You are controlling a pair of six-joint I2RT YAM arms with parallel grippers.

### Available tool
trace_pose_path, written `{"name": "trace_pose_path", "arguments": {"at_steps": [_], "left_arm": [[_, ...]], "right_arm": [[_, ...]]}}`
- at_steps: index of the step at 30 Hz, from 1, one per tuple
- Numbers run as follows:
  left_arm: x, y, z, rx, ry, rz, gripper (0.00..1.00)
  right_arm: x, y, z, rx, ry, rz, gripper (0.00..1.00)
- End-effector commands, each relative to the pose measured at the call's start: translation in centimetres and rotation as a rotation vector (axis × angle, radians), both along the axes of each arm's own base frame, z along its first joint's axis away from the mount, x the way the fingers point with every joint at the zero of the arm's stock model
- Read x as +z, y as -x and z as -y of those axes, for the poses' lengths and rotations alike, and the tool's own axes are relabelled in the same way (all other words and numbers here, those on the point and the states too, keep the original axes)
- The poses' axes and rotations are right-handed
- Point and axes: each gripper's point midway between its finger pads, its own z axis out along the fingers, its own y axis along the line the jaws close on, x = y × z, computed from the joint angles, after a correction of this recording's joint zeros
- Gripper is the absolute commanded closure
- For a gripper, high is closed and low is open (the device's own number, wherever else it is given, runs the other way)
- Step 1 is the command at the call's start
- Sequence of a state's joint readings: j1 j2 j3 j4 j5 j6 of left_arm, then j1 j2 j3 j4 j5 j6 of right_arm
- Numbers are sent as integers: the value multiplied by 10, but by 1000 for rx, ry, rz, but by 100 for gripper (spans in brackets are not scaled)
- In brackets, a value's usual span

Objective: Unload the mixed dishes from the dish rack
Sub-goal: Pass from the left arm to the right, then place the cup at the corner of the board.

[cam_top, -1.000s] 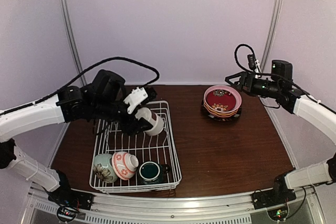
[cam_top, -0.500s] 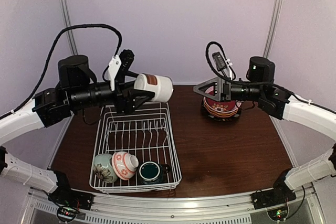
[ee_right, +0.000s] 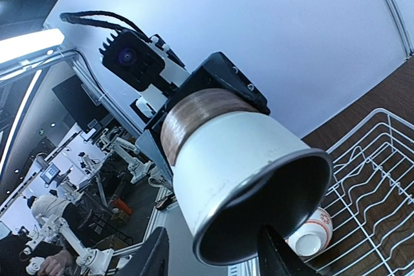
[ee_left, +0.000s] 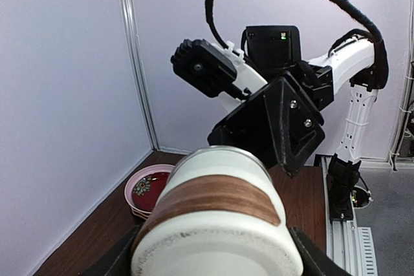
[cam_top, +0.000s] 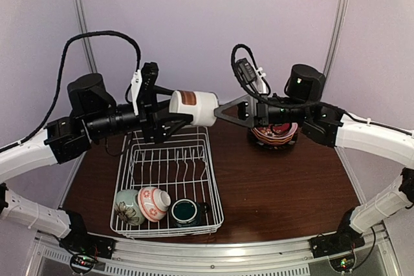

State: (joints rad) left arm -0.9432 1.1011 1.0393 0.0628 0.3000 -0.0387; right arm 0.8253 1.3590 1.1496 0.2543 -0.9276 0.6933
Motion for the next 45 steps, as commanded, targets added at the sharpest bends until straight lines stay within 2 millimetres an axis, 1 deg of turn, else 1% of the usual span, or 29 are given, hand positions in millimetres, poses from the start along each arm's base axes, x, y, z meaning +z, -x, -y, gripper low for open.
{"name": "trace_pose_path", "arguments": {"at_steps": [1, 4, 6, 9, 10, 12, 15, 17, 18, 21, 23, 26, 28, 30, 32, 34, 36, 37, 38, 41, 43, 45], "left_arm": [[27, 10, -6, -35, 118, 64, 63], [27, 11, -6, -43, 133, 69, 63], [27, 11, -6, -43, 141, 71, 63], [25, 11, -6, -39, 144, 69, 62], [24, 10, -6, -37, 142, 66, 61], [23, 9, -7, -31, 140, 59, 52], [20, 3, -10, 11, 134, 34, 26], [17, 0, -13, 38, 122, 16, 7], [15, -1, -14, 46, 109, 6, 3], [7, -5, -18, 78, 70, -21, 3], [1, -7, -19, 92, 48, -38, 3], [-7, -9, -22, 115, 20, -65, 3], [-11, -11, -23, 128, 7, -74, 3], [-14, -13, -25, 143, -1, -76, 3], [-17, -14, -24, 150, -11, -81, 3], [-21, -16, -23, 151, -24, -84, 3], [-25, -18, -21, 156, -35, -85, 3], [-30, -20, -20, 161, -53, -93, 3], [-35, -21, -19, 163, -72, -100, 3], [-42, -25, -16, 172, -95, -106, 3], [-47, -27, -15, 175, -108, -110, 3], [-52, -30, -13, 188, -126, -117, 3]], "right_arm": [[32, 17, -5, 72, -96, 25, 57], [37, 21, -7, 90, -108, 24, 70], [41, 23, -7, 99, -120, 27, 80], [45, 26, -6, 110, -134, 27, 99], [45, 26, -6, 108, -134, 26, 100], [46, 26, -5, 107, -133, 28, 100], [45, 25, -3, 91, -120, 37, 100], [43, 19, -1, 58, -95, 54, 100], [40, 13, 1, 31, -71, 61, 100], [30, -10, 15, -65, -3, 57, 100], [22, -29, 29, -140, 37, 50, 100], [-3, -61, 56, -288, 167, 32, 100], [-26, -86, 82, -413, 293, 24, 100], [-53, -104, 110, -526, 436, 37, 100], [-78, -116, 137, -618, 574, 32, 100], [-98, -125, 163, -698, 697, 30, 100], [-112, -130, 188, -767, 793, 19, 100], [-118, -131, 197, -789, 825, 10, 100], [-125, -133, 208, -816, 868, -2, 100], [-147, -135, 242, -909, 1027, -20, 100], [-159, -134, 262, -960, 1131, -28, 100], [-170, -134, 277, -998, 1208, -37, 100]]}}
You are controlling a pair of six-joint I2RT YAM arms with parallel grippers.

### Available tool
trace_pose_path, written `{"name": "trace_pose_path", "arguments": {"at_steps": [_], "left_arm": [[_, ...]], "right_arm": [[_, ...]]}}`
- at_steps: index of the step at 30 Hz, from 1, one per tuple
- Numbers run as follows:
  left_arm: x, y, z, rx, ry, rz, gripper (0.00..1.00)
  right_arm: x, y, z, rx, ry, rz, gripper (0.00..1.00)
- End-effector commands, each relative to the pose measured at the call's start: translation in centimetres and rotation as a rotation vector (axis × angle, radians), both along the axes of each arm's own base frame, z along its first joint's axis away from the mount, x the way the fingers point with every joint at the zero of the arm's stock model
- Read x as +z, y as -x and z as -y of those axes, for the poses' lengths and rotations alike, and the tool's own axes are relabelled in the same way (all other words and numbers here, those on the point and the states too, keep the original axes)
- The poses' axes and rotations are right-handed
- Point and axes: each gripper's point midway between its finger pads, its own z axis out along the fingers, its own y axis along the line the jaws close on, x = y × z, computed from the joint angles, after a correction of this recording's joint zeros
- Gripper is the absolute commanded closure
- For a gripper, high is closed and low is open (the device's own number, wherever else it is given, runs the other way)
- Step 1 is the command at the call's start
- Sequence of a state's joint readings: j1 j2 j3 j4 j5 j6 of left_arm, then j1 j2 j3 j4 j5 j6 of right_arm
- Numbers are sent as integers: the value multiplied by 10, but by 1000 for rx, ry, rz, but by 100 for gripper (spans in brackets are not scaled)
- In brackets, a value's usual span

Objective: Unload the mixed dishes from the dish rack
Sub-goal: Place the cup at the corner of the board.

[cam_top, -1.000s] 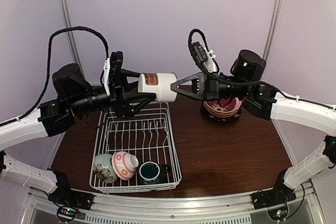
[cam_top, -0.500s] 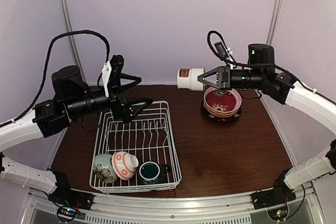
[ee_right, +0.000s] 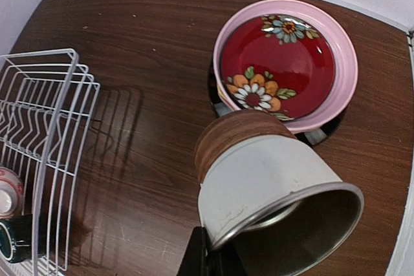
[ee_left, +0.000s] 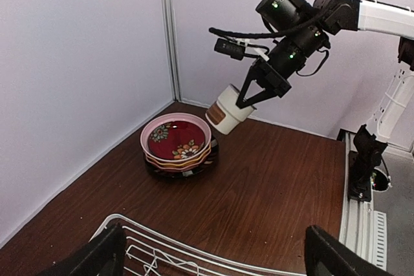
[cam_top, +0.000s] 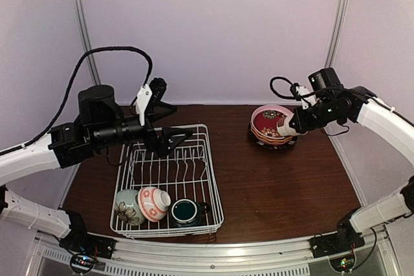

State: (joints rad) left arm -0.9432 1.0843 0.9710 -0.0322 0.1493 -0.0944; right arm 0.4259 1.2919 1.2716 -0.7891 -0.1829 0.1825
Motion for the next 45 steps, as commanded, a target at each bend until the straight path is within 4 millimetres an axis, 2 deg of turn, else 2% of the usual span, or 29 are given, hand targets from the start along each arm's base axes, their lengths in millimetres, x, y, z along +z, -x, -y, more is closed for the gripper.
{"name": "trace_pose_path", "arguments": {"at_steps": [1, 10, 16, 20, 22, 30, 34, 38, 45], "left_arm": [[-5, -11, 2, 36, -40, 5, 3], [-30, -18, 8, 49, -130, -53, 3], [-39, -20, 9, 52, -145, -69, 3], [-40, -20, 12, 41, -143, -77, 3], [-39, -19, 13, 36, -142, -80, 3], [-37, -18, 9, 46, -138, -88, 3], [-36, -17, 9, 43, -134, -91, 3], [-36, -18, 10, 44, -136, -93, 3], [-36, -19, 10, 50, -142, -97, 3]], "right_arm": [[-31, 6, 58, -148, 279, -51, 100], [-72, -12, 104, -255, 394, -149, 100], [-76, -27, 124, -343, 479, -161, 99], [-95, -48, 124, -376, 472, -166, 99], [-99, -63, 126, -385, 449, -164, 99], [-105, -118, 164, -441, 422, -198, 99], [-115, -141, 173, -437, 408, -222, 99], [-134, -158, 181, -441, 421, -263, 99], [-147, -182, 178, -428, 413, -273, 99]]}}
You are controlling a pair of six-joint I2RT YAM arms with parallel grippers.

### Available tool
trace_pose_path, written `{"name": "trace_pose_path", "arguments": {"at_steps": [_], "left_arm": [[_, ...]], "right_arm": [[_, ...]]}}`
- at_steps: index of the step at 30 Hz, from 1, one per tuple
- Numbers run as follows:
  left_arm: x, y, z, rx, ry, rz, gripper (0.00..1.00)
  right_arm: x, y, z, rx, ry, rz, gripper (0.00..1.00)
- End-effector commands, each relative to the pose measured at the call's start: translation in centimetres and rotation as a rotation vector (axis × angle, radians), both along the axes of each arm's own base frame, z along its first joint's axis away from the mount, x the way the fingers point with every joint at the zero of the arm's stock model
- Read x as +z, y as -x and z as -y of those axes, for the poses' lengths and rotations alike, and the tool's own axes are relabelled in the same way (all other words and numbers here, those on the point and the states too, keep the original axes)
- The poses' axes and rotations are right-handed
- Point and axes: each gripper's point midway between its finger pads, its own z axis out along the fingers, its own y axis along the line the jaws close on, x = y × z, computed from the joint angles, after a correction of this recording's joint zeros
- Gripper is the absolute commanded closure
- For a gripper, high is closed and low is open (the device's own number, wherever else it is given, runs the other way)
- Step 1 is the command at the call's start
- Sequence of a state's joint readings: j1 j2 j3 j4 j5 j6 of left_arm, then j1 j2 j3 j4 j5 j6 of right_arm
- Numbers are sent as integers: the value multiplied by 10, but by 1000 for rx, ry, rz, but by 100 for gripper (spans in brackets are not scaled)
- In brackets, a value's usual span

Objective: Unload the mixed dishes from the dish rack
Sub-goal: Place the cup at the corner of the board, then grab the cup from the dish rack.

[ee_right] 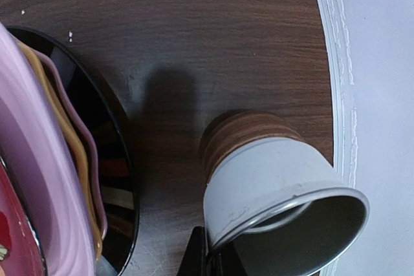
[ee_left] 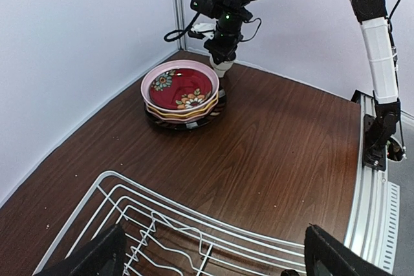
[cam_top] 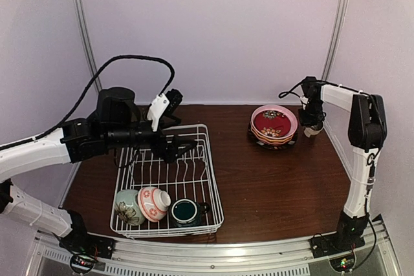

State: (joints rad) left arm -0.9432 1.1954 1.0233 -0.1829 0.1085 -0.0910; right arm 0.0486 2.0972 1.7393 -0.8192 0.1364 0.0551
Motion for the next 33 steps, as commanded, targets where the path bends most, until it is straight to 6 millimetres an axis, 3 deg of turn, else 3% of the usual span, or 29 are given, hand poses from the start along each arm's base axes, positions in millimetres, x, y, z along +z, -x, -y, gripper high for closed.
{"name": "trace_pose_path", "arguments": {"at_steps": [1, 10, 17, 18, 20, 21, 22, 28, 33], "left_arm": [[15, -4, 1, 12, 33, 14, 3], [6, -6, 0, 21, 1, -4, 3], [-27, 4, -4, -21, -116, -65, 3], [-33, 8, -4, -40, -134, -81, 3], [-43, 18, -6, -81, -162, -109, 3], [-46, 24, -6, -109, -172, -111, 3], [-49, 30, -7, -131, -182, -110, 3], [-63, 55, -16, -246, -263, -38, 3], [-84, 73, -21, -333, -360, -47, 2]], "right_arm": [[7, -12, -1, 14, -6, 8, 98], [13, -18, -4, 18, -14, 25, 68], [26, -14, -13, 41, -28, 45, 50], [30, -13, -15, 45, -29, 55, 45], [40, -12, -20, 55, -32, 80, 25], [48, -11, -22, 61, -36, 98, 8], [54, -11, -24, 63, -37, 110, 2], [90, -3, -40, 93, -67, 185, 0], [118, 12, -69, 158, -121, 241, 0]]}}
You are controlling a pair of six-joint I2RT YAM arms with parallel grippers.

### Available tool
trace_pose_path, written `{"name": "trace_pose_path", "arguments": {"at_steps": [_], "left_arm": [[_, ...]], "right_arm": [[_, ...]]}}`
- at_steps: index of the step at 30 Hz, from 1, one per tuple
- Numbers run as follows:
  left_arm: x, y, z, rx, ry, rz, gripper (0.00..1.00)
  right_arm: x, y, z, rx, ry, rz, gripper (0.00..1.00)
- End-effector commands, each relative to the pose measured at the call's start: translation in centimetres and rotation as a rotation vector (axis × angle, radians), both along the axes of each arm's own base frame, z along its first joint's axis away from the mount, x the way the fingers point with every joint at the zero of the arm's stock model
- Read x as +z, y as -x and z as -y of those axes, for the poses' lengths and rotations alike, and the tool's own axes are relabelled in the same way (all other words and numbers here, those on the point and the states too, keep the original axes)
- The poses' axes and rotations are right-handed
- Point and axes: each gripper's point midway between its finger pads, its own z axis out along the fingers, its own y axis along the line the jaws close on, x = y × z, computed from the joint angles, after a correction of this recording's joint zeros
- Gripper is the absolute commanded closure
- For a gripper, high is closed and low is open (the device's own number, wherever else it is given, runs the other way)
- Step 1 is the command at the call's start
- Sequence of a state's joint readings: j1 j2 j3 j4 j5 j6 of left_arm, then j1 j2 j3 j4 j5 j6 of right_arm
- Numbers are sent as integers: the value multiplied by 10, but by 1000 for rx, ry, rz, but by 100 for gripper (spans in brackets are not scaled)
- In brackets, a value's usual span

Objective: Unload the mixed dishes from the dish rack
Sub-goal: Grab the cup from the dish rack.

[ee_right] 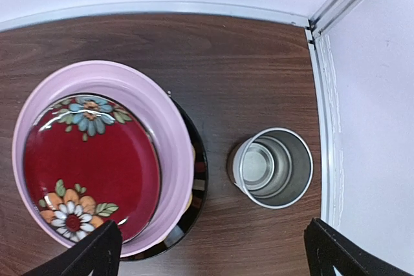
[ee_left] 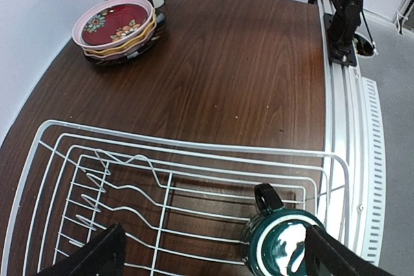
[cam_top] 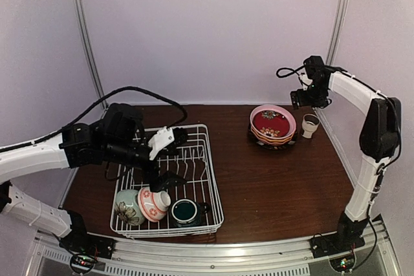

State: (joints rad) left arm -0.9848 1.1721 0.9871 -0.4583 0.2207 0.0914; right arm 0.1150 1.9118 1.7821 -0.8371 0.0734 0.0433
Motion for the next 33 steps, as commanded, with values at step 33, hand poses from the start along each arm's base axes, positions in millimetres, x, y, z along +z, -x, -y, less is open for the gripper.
{"name": "trace_pose_path", "arguments": {"at_steps": [33], "left_arm": [[-114, 43, 11, -392, -461, 86, 7]], "right_arm": [[71, 82, -111, 315, -272, 152, 0]]}}
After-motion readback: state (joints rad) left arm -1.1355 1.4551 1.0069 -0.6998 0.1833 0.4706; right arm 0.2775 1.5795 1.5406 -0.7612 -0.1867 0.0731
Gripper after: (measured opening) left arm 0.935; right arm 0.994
